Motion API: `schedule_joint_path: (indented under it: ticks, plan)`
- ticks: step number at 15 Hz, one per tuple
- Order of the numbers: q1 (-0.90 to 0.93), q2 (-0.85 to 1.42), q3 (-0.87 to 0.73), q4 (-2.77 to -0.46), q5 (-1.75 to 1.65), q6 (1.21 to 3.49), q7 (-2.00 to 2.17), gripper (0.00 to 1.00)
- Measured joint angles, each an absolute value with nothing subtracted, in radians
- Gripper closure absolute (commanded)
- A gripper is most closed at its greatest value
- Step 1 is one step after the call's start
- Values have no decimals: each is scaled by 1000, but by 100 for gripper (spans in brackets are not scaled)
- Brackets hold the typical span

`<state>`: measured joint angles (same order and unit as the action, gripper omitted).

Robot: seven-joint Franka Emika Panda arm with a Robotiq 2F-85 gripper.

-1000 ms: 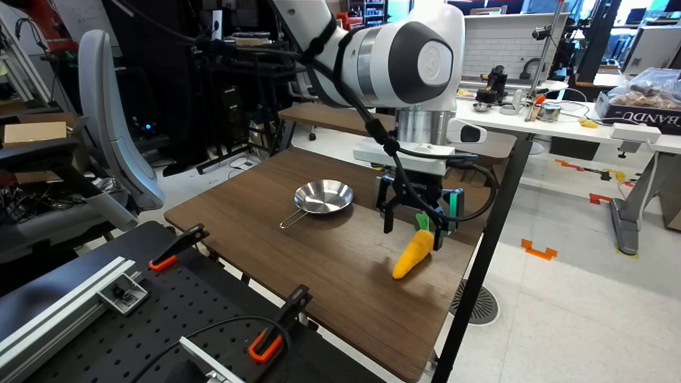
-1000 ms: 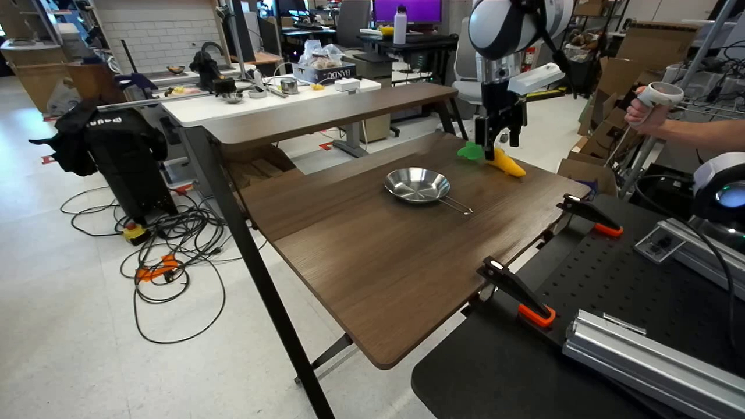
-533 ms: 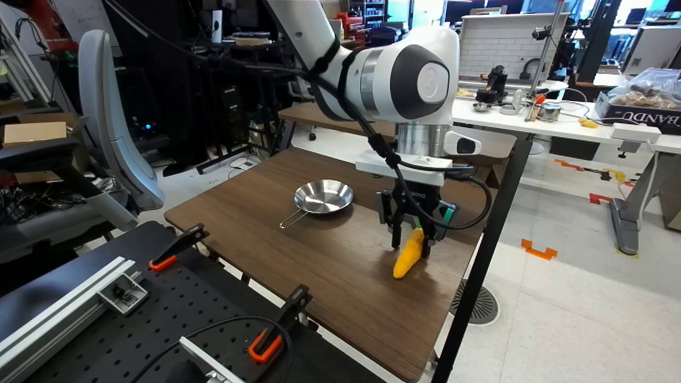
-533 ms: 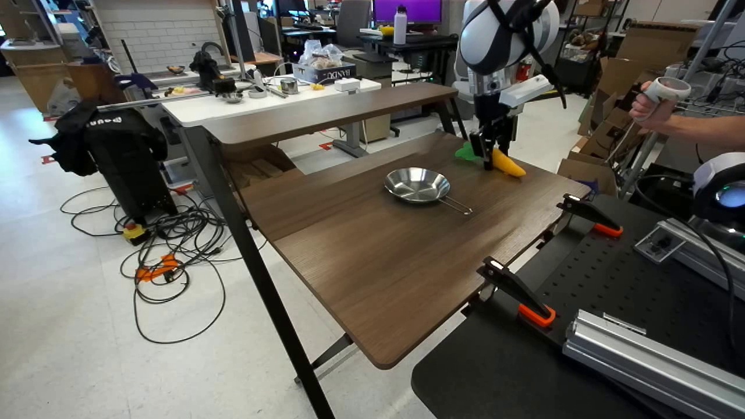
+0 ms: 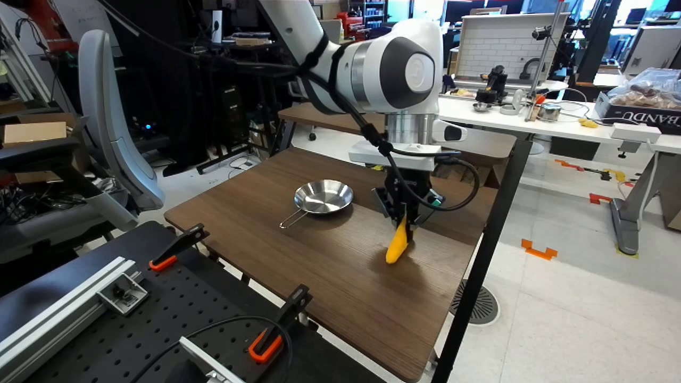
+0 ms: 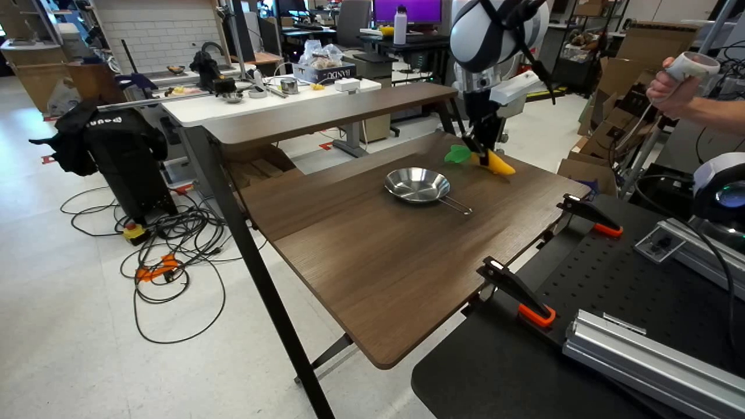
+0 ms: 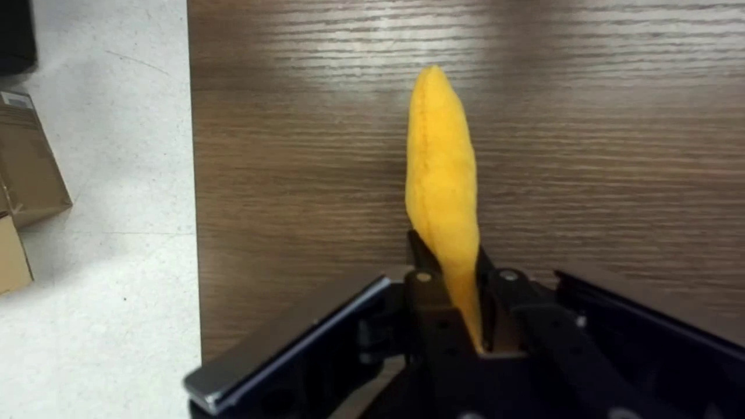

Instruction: Put the carrot plushie into the pan

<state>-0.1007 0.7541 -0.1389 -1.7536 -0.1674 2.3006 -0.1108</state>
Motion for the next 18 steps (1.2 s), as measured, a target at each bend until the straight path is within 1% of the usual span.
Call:
schedule_joint_path:
  ticks: [1,17,18]
  plan:
    - [-90,750,-137,-1754,-171,2301,-110,97]
    - [92,594,-42,-1816,-174,2295,-91,97]
    - [98,594,-36,-1821,-174,2295,-89,64]
